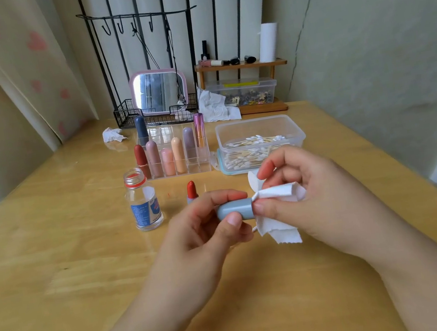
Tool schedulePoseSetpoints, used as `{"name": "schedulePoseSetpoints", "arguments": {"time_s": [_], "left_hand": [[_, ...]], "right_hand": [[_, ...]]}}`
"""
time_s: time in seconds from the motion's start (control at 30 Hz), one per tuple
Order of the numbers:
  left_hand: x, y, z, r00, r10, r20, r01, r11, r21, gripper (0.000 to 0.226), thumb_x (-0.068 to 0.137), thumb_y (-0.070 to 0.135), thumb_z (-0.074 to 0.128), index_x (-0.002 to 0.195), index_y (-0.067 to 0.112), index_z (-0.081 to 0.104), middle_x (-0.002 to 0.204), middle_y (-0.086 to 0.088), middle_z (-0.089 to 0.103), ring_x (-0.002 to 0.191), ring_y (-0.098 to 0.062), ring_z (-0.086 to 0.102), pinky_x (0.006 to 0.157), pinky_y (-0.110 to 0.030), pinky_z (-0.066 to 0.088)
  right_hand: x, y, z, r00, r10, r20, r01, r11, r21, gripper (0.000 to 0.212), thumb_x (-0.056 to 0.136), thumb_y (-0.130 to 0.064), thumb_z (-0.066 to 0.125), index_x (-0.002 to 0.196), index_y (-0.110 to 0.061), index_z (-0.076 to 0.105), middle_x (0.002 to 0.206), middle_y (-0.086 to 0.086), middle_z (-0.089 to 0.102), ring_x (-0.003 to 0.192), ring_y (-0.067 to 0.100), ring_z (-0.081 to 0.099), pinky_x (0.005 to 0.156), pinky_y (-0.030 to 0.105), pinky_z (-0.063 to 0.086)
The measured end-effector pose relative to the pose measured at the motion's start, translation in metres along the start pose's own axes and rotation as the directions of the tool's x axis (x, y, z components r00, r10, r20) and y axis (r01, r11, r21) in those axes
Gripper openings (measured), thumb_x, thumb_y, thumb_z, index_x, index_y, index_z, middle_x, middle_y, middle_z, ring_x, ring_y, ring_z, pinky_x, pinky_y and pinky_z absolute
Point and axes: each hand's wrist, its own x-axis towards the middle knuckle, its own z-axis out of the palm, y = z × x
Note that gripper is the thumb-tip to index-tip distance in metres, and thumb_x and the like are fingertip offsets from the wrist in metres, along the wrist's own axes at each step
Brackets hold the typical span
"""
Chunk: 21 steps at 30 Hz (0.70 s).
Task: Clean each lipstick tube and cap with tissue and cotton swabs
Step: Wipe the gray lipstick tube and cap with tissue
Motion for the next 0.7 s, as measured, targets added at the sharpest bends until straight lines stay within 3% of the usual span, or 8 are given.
{"name": "schedulePoseSetpoints", "arguments": {"time_s": [0.1,0.2,0.33,0.47,0.53,0.6,0.7], "left_hand": [[0.0001,0.0013,-0.0016,1.000,0.020,-0.003,-0.020,1.000,0.014,0.021,0.079,0.017,0.058,0.097,0.016,0.069,0.087,-0.002,0.072,0.074,-0.013,0.068,0.069,-0.016,0.051],[-0.0009,0.0035,-0.0019,0.999,0.052,0.017,-0.052,0.998,0.037,0.023,0.078,0.014,0.060,0.097,0.020,0.072,0.090,-0.001,0.073,0.079,-0.013,0.070,0.070,-0.015,0.051],[-0.0001,0.0042,-0.0019,0.999,0.034,0.014,-0.034,0.997,0.064,0.029,0.074,0.016,0.064,0.101,0.026,0.070,0.094,0.000,0.073,0.086,-0.010,0.068,0.072,-0.014,0.050],[0.0026,0.0035,-0.0010,0.990,-0.128,-0.055,0.121,0.985,-0.123,0.032,0.077,0.026,0.067,0.107,0.014,0.066,0.078,-0.009,0.068,0.069,-0.019,0.066,0.066,-0.025,0.054],[0.0037,0.0036,-0.0022,0.983,-0.176,-0.052,0.172,0.982,-0.072,0.033,0.083,0.041,0.065,0.088,0.009,0.069,0.067,-0.009,0.063,0.059,-0.020,0.059,0.059,-0.027,0.051],[0.0043,0.0031,-0.0040,0.988,-0.151,-0.023,0.151,0.989,0.000,0.033,0.084,0.042,0.061,0.074,0.012,0.071,0.062,-0.006,0.061,0.055,-0.016,0.054,0.056,-0.023,0.047],[0.0033,0.0026,-0.0080,0.998,-0.056,0.033,0.054,0.997,0.061,0.027,0.083,0.027,0.055,0.093,0.007,0.071,0.065,-0.006,0.061,0.061,-0.013,0.054,0.062,-0.021,0.046]], "right_hand": [[0.0004,0.0025,0.0016,0.995,0.097,0.030,-0.098,0.994,0.037,0.013,0.070,-0.031,0.076,0.078,-0.029,0.066,0.076,-0.011,0.069,0.067,0.007,0.065,0.061,0.023,0.049],[0.0007,0.0039,0.0022,0.984,0.120,0.132,-0.140,0.978,0.152,0.010,0.076,-0.018,0.072,0.068,-0.024,0.070,0.065,-0.011,0.067,0.061,0.000,0.061,0.057,0.014,0.046],[0.0018,0.0062,0.0042,0.980,0.108,0.168,-0.134,0.979,0.154,0.013,0.079,-0.012,0.072,0.067,-0.017,0.069,0.062,-0.009,0.062,0.058,0.002,0.056,0.055,0.015,0.043],[0.0032,0.0069,0.0045,0.995,0.044,0.086,-0.051,0.996,0.079,0.020,0.079,-0.011,0.072,0.064,-0.023,0.067,0.060,-0.014,0.062,0.056,-0.001,0.053,0.055,0.014,0.042],[0.0022,0.0057,0.0064,0.996,0.015,0.087,-0.018,0.999,0.032,0.023,0.080,-0.010,0.072,0.063,-0.025,0.066,0.064,-0.011,0.065,0.060,0.001,0.057,0.058,0.018,0.045],[0.0018,0.0051,0.0076,0.995,0.006,0.103,-0.010,0.999,0.035,0.023,0.080,-0.008,0.072,0.065,-0.025,0.066,0.067,-0.009,0.068,0.063,0.002,0.061,0.061,0.020,0.049],[0.0030,0.0074,0.0053,0.994,0.038,0.105,-0.048,0.994,0.096,0.018,0.079,-0.009,0.073,0.069,-0.023,0.067,0.071,-0.007,0.071,0.067,0.004,0.064,0.063,0.021,0.050]]}}
